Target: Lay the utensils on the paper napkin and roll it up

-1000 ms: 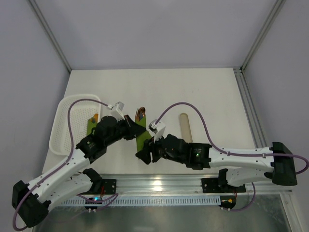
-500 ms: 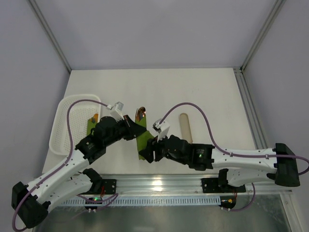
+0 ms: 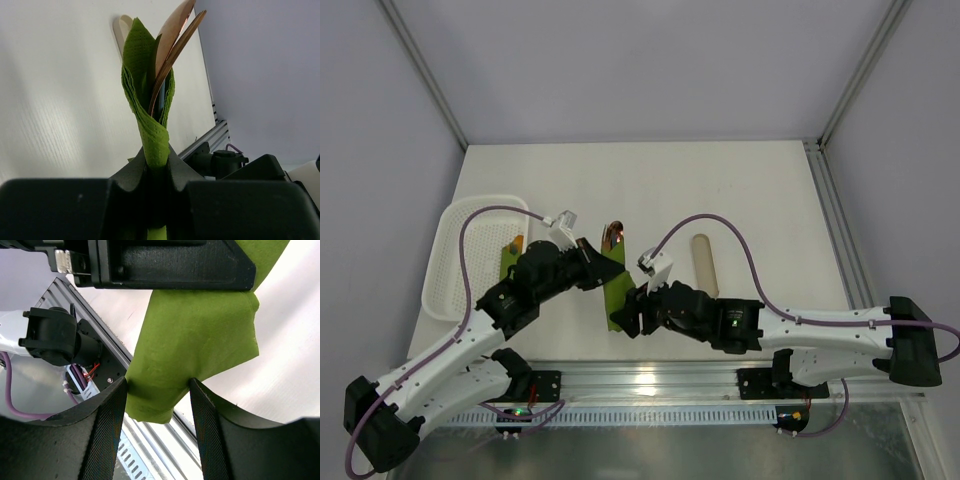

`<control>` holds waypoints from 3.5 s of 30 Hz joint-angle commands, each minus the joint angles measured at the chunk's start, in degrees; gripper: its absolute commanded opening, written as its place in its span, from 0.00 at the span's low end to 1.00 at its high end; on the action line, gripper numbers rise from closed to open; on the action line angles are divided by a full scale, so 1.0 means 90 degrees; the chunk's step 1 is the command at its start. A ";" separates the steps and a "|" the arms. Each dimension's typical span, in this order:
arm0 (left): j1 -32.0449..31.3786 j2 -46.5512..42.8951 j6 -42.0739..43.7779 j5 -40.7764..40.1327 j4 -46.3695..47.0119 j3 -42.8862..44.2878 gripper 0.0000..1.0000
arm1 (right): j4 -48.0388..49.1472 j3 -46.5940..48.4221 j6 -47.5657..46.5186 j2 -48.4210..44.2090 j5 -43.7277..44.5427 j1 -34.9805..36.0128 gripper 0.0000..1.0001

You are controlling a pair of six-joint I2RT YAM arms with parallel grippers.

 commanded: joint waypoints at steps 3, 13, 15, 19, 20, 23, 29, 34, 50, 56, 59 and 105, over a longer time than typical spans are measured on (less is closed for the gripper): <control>-0.0010 -0.0120 -0.0151 0.0218 0.0624 -0.0046 0.00 | 0.0313 -0.0080 -0.0057 -0.0094 0.0216 -0.0039 0.57; -0.0020 -0.0100 -0.0239 0.0354 0.0799 -0.0134 0.00 | 0.0869 -0.0353 -0.0116 -0.0172 -0.0086 -0.0234 0.57; -0.0010 -0.0100 -0.0249 0.0374 0.0829 -0.0153 0.00 | 0.1035 -0.0450 -0.0106 -0.0231 -0.0310 -0.0351 0.57; -0.0020 -0.0130 -0.0278 0.0403 0.0868 -0.0202 0.00 | 0.1484 -0.0772 -0.0086 -0.0338 -0.0662 -0.0527 0.57; -0.0010 -0.0120 -0.0297 0.0413 0.0868 -0.0221 0.00 | 0.1630 -0.0812 -0.0096 -0.0348 -0.0721 -0.0566 0.57; -0.0010 -0.0130 -0.0346 0.0462 0.1082 -0.0280 0.00 | 0.1836 -0.0919 -0.0067 -0.0348 -0.0985 -0.0693 0.57; -0.0010 -0.0110 -0.0424 0.0569 0.1239 -0.0358 0.00 | 0.2451 -0.1300 0.0031 -0.0485 -0.1482 -0.0947 0.57; -0.0010 -0.0149 -0.0522 0.0608 0.1405 -0.0427 0.00 | 0.2861 -0.1554 0.0148 -0.0543 -0.1785 -0.1123 0.56; -0.0010 -0.0218 -0.0659 0.0755 0.1630 -0.0515 0.00 | 0.4463 -0.2150 0.0577 -0.0261 -0.3065 -0.1650 0.55; -0.0010 -0.0237 -0.0717 0.0794 0.1727 -0.0563 0.00 | 0.4785 -0.2121 0.0704 -0.0046 -0.3260 -0.1680 0.55; -0.0020 -0.0266 -0.0747 0.0823 0.1796 -0.0593 0.00 | 0.5029 -0.2170 0.0802 0.0042 -0.3406 -0.1699 0.54; -0.0010 -0.0989 0.0405 0.0901 0.0996 -0.0564 0.77 | 0.5274 -0.2521 0.1525 -0.0426 -0.3914 -0.1856 0.04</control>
